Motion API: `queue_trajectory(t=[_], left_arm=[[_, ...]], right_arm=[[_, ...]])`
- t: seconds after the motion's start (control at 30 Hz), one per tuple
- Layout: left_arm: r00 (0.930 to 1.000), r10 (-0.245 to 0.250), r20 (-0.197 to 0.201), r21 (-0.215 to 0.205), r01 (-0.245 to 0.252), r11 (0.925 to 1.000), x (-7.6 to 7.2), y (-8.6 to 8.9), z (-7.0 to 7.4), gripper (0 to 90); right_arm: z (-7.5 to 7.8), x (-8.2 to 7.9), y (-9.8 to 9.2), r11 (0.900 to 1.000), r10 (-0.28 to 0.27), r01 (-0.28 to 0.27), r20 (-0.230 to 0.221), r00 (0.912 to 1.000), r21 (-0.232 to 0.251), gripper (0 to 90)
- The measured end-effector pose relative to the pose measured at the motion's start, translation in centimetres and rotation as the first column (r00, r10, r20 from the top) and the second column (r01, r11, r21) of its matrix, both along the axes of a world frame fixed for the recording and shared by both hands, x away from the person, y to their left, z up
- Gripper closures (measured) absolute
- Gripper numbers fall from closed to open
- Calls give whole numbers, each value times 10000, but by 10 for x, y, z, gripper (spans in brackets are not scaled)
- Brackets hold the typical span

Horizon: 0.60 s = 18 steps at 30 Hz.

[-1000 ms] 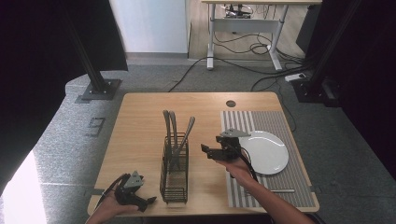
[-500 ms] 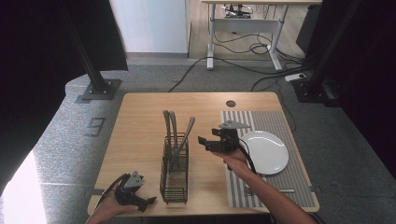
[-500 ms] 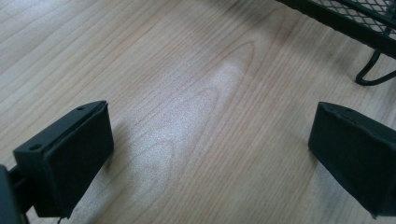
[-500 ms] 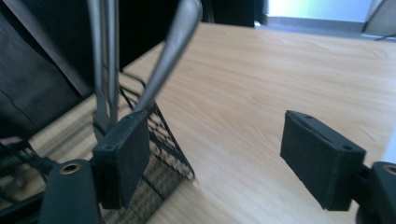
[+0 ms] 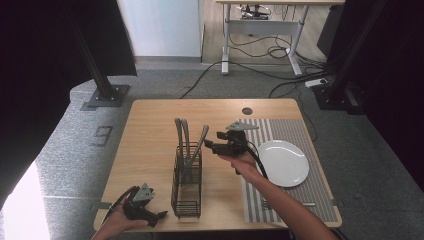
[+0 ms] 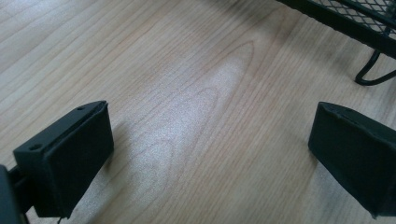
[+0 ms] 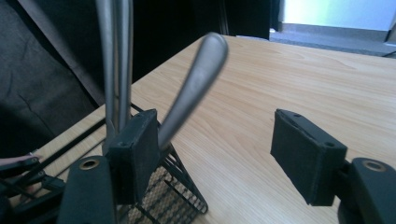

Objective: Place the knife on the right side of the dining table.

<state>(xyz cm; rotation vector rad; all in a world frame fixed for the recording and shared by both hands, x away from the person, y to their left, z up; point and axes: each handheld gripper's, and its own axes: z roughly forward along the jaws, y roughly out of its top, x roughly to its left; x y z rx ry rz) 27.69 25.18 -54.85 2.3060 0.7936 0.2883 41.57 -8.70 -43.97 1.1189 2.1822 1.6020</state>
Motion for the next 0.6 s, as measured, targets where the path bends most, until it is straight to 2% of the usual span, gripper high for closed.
queue_trajectory(t=[0.17, 0.4, 0.53, 0.6], left_arm=[[10000, 3, 5, 7, -3, 10000, 0, 0, 0, 0], [10000, 1, 7, 13, -1, 10000, 0, 0, 0, 0], [10000, -9, 3, 9, 9, 10000, 0, 0, 0, 0], [10000, -8, 2, 2, 8, 10000, 0, 0, 0, 0]], right_arm=[[0, 7, 12, 9994, 339, -338, 95, 9994, -25, 413], [-6, 18, 19, 9952, 893, -880, -297, 9956, 426, 529], [-9, 23, 22, 9907, 1010, -938, -715, 9923, 981, 581], [-9, 24, 23, 9905, 1040, -966, -738, 9918, 983, 636]])
